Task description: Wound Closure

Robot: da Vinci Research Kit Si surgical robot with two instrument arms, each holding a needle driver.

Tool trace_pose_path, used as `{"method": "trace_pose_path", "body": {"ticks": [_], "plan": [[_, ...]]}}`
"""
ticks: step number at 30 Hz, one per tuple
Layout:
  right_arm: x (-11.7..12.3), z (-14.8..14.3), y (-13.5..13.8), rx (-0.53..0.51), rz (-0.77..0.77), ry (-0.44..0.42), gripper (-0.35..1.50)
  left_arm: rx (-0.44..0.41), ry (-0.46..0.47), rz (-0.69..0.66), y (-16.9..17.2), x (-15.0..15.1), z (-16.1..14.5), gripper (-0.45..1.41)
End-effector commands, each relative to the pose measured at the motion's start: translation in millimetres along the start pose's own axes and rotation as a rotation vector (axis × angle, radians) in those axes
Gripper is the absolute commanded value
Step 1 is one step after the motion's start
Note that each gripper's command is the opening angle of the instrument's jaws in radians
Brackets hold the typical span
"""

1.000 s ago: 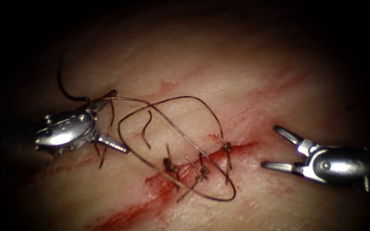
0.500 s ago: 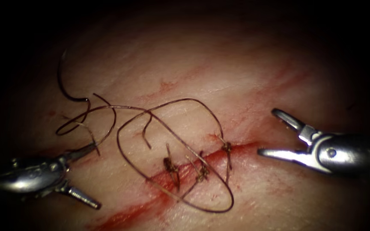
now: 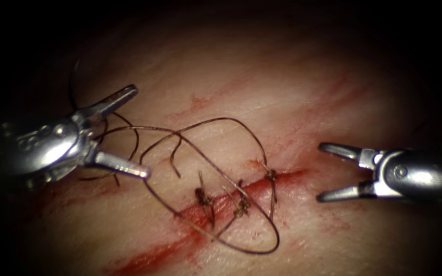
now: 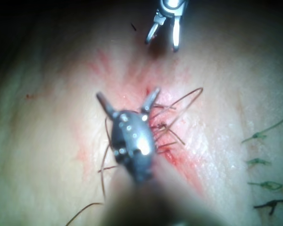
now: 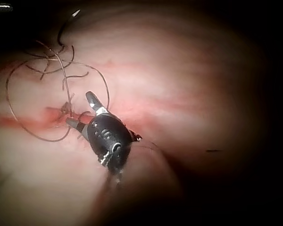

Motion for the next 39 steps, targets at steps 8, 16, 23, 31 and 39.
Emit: {"method": "trace_pose_path", "body": {"ticks": [8,16,23,31,39], "plan": [[1.3,-0.5,2.1,-0.009,0.002,0.142,0.67,-0.038,0.019,0.072,-0.4,-2.7,1.7,0.74],[0.9,-0.2,2.1,-0.039,0.019,0.138,0.61,-0.063,0.022,0.106,-1.1,-6.3,-0.1,0.66],[0.9,-1.1,2.4,-0.050,0.026,0.167,0.56,-0.062,0.019,0.120,-2.0,-7.4,-0.9,0.63],[0.8,-1.6,2.5,-0.060,0.027,0.173,0.56,-0.062,0.018,0.123,-2.1,-7.7,-1.2,0.66],[1.1,-1.4,2.3,-0.066,0.028,0.177,0.56,-0.062,0.015,0.120,-1.9,-8.0,-1.1,0.66]]}}
